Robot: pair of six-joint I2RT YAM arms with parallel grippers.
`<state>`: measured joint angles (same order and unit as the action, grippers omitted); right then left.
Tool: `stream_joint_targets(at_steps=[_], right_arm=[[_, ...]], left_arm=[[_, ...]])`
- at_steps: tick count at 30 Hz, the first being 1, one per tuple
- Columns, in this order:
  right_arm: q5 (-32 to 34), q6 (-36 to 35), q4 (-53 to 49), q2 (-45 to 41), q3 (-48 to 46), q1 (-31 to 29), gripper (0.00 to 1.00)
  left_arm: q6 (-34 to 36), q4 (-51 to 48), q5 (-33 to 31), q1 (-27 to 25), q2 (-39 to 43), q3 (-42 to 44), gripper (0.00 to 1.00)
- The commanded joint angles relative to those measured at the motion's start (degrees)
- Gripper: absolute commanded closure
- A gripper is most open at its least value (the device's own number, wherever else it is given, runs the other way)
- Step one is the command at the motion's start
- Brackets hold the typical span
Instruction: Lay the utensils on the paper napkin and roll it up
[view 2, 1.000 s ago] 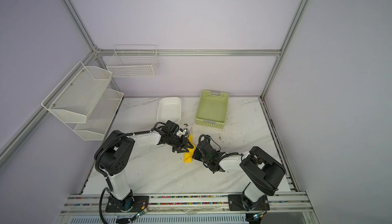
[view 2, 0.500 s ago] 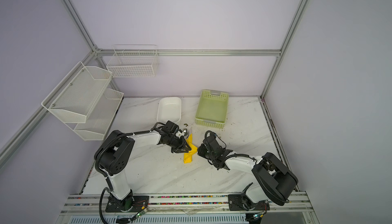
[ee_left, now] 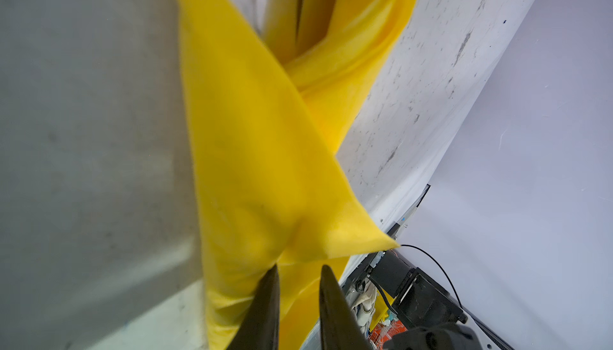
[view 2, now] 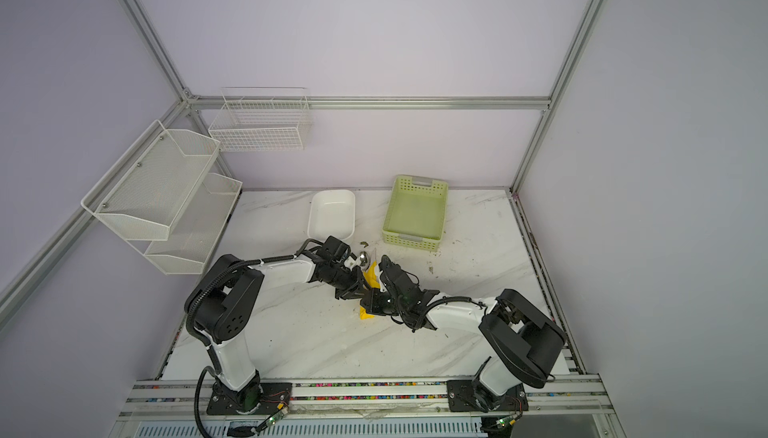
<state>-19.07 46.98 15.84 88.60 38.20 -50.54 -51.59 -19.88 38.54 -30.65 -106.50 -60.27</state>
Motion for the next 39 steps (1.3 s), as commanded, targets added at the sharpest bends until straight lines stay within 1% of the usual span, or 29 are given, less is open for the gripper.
stream_joint_targets(at_steps=[1,7,15,19,26,28,29,30,32,33,35,39], right_arm=[[1.73,-0.62,-0.71,1.2,1.33,-0.99,0.89],[5.36,-0.64,-6.3,3.67,3.76,-1.27,0.88],[11.48,0.07,-16.07,4.17,5.16,-1.26,0.86],[11.78,0.87,-18.32,4.72,4.99,-1.31,0.87],[13.62,4.19,-23.66,2.97,5.75,-1.09,0.87],[12.96,5.19,-23.92,1.4,5.26,-0.59,0.87],[11.93,5.34,-23.36,0.31,4.7,-0.03,0.85],[10.56,5.19,-22.2,-0.95,4.04,0.74,0.82],[6.99,7.11,-17.68,-3.74,1.79,2.25,0.74],[4.92,8.47,-14.79,-5.19,0.35,3.08,0.72],[1.65,11.15,-9.05,-6.64,-1.92,4.44,0.69],[-2.89,13.97,-3.05,-5.31,-3.39,5.72,0.68]], left_arm=[[-0.08,-5.79,-3.83,0.24,-1.4,-1.72,0.77],[-0.22,-5.93,-3.74,0.24,-1.34,-1.76,0.77],[-0.26,-5.96,-3.92,0.24,-0.95,-1.7,0.77],[-0.26,-6.09,-4.0,0.24,-0.99,-1.62,0.77],[-0.22,-6.18,-4.1,0.33,-0.92,-1.52,0.77],[-0.17,-6.19,-4.09,0.33,-0.99,-1.44,0.77],[-0.19,-6.16,-4.09,0.33,-0.99,-1.49,0.77],[-0.17,-6.21,-4.09,0.38,-0.89,-1.43,0.77],[-0.19,-6.17,-4.09,0.33,-0.86,-1.4,0.77],[-0.17,-6.19,-4.09,0.33,-0.84,-1.38,0.77],[-0.18,-6.16,-4.09,0.33,-0.94,-1.4,0.77],[-0.17,-6.11,-4.09,0.33,-0.84,-1.49,0.77]])
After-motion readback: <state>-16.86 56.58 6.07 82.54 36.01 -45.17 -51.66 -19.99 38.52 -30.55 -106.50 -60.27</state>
